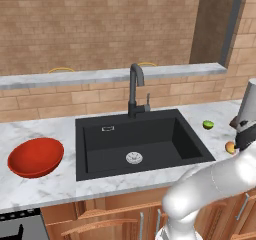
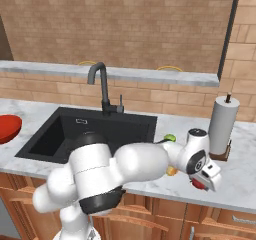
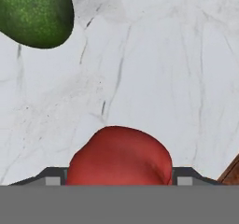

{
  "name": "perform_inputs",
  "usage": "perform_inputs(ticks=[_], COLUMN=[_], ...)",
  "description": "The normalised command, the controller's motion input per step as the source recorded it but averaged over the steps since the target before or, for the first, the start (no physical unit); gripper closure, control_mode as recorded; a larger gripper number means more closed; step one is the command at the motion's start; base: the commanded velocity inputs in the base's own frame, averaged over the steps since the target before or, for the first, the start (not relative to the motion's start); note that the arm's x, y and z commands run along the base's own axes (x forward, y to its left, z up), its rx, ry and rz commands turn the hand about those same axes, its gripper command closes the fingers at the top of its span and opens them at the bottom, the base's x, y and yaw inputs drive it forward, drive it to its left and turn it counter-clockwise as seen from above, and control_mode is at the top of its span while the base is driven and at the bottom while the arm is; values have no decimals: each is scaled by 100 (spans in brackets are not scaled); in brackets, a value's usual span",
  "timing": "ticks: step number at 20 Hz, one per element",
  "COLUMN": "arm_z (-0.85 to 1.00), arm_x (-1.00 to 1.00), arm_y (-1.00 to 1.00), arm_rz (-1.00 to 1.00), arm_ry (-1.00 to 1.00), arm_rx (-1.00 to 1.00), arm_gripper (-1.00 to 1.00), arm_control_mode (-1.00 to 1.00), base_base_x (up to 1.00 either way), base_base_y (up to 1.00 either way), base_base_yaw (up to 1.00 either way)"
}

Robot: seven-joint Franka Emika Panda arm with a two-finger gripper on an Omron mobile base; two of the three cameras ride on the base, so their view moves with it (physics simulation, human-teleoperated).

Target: There is a mixed pile of frozen fruits and vegetables on the counter. Locate all the frozen vegetables and place the items in a bowl on the counter. Take all the frozen fruits and defrost them in a running sink.

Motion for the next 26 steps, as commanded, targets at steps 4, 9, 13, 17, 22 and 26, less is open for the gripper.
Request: perform_inputs(ticks=[4,9,13,17,22,26], arm_z=[-4,0,52,69,42,45], arm_x=[5,-5,-18,-25,-33,-28], arm_y=[4,19,50,61,74,86], arm_rz=[-2,-14,-5,-4,-8,-6], arm_ry=[-1,-2,-6,-8,-13,-13], arm_rx=[1,3,1,1,6,0], arm_gripper=[100,100,100,100,100,100], arm_control_mode=[-100,-100,-100,-100,-100,-100], base_base_x=[0,0,0,0,0,0], base_base_y=[0,0,0,0,0,0], base_base_yaw=[0,0,0,0,0,0])
